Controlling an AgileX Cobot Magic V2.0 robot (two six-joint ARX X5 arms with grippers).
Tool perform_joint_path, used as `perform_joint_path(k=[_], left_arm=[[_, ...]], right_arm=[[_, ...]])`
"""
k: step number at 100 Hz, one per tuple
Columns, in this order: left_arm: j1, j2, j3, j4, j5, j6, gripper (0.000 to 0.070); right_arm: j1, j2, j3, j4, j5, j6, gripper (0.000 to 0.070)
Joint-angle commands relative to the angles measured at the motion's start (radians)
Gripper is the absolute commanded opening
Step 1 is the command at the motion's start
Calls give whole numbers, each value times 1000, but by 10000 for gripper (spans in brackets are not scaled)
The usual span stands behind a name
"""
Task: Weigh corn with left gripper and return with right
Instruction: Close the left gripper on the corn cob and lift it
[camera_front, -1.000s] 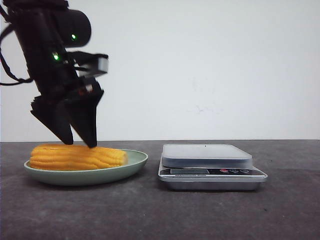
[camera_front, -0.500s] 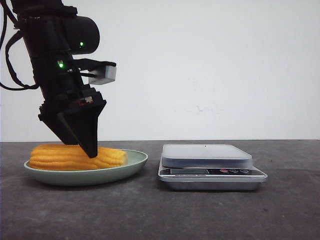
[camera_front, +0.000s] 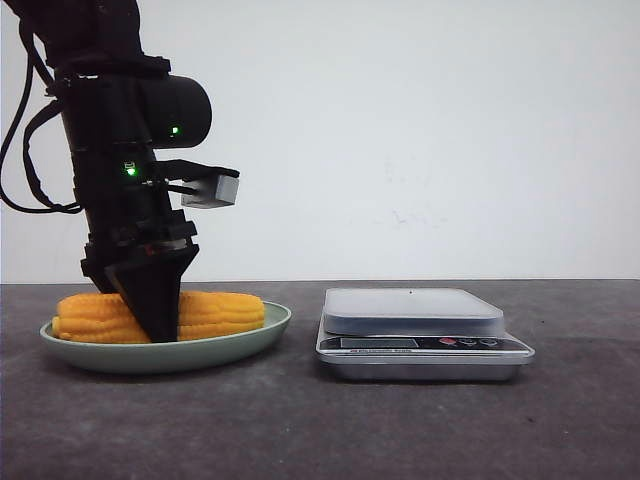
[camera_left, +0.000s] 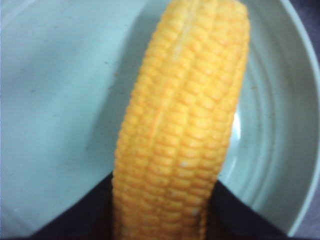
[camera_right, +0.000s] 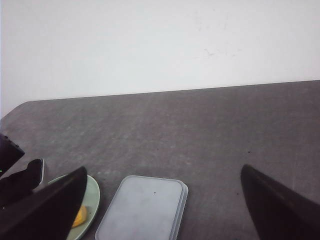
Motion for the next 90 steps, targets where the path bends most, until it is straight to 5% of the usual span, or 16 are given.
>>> perform_joint_path(k=[1, 44, 59, 90], left_arm=[[-4, 10, 14, -13, -47, -23, 3], [-96, -103, 257, -138, -71, -229, 3], [-181, -103, 310, -31, -54, -416, 5], [-333, 11, 326, 175, -90, -671, 10]], right_arm=[[0, 5, 19, 9, 0, -11, 623], [0, 5, 19, -2, -1, -11, 623], [0, 5, 19, -2, 0, -11, 623], [0, 5, 19, -4, -1, -11, 623]])
